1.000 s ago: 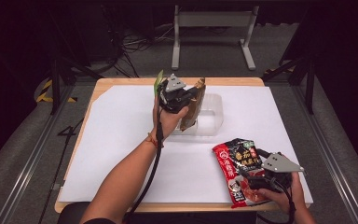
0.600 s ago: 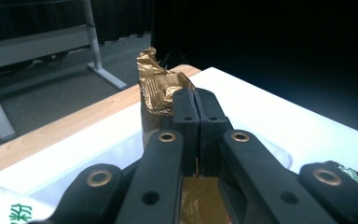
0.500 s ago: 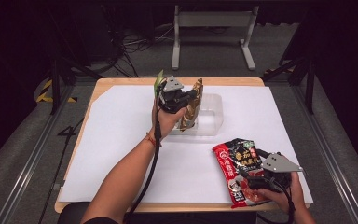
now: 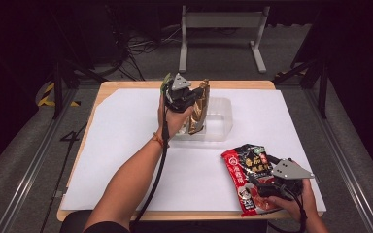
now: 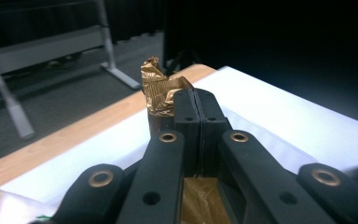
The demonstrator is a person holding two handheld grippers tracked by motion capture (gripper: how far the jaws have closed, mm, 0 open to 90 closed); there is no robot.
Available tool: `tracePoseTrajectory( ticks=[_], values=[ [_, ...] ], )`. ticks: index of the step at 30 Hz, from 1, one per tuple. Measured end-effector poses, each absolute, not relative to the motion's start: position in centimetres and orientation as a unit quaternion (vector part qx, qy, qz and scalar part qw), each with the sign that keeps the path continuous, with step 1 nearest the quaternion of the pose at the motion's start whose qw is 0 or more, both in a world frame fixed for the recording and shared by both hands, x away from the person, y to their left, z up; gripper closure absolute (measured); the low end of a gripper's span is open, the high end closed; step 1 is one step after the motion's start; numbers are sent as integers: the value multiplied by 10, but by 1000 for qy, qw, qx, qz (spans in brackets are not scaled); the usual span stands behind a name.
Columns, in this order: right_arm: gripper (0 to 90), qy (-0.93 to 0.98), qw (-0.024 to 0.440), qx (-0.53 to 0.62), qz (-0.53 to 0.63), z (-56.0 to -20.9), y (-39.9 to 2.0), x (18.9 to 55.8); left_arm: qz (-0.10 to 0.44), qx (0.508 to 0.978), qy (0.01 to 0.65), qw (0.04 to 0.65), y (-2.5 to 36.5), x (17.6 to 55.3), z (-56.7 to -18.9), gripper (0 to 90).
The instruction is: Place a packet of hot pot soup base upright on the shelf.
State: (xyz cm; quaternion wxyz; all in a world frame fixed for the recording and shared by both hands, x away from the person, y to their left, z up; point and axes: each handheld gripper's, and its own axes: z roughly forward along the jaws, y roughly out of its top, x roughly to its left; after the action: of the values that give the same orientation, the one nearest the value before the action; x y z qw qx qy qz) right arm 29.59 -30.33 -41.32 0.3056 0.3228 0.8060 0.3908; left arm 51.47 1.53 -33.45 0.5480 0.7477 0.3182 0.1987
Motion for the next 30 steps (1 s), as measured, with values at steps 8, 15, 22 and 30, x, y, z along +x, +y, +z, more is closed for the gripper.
tracePoseTrajectory(
  ticks=[8, 15, 22, 30],
  values=[
    [129, 806, 304, 325, 390, -413, -304, 295, 240, 726, 348, 542, 2, 514, -335, 894],
    [129, 806, 307, 323, 390, -413, -304, 294, 223, 741, 327, 543, 2, 507, -349, 885],
    [129, 806, 308, 322, 390, -412, -303, 295, 198, 755, 299, 549, 16, 495, -352, 856],
    [129, 806, 306, 324, 389, -413, -303, 295, 183, 772, 278, 542, 31, 487, -354, 807]
  ],
)
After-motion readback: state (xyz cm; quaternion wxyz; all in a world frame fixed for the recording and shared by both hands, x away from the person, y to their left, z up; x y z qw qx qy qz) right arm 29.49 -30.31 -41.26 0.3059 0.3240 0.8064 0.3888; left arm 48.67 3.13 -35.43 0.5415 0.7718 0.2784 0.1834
